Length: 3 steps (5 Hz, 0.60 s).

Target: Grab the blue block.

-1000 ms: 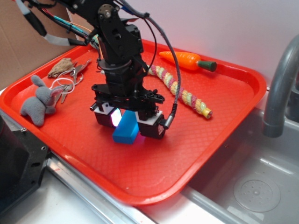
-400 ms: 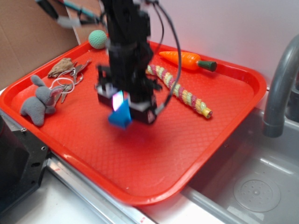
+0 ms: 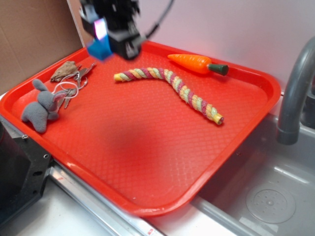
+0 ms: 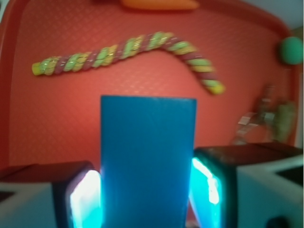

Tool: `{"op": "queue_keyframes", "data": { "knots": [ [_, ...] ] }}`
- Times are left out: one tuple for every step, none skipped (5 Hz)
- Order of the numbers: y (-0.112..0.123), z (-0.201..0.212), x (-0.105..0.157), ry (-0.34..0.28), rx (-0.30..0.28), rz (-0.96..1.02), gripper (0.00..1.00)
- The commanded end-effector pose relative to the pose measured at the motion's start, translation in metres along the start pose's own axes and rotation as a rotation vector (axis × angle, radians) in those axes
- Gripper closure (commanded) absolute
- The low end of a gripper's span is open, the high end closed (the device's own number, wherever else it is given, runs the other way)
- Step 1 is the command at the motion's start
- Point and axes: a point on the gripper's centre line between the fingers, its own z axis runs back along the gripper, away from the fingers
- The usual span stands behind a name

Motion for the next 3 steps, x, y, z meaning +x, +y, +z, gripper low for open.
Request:
{"op": "queue_keyframes", "data": {
  "knots": [
    [0.0264,0.0797,-0.0047,0.018,-0.116,-0.017,1.00],
    [0.0235,0.0820,-0.0023,0.005,-0.112,-0.026,1.00],
    [0.0232,0.0738,0.0024,0.041,-0.074,-0.042,1.00]
  ]
}}
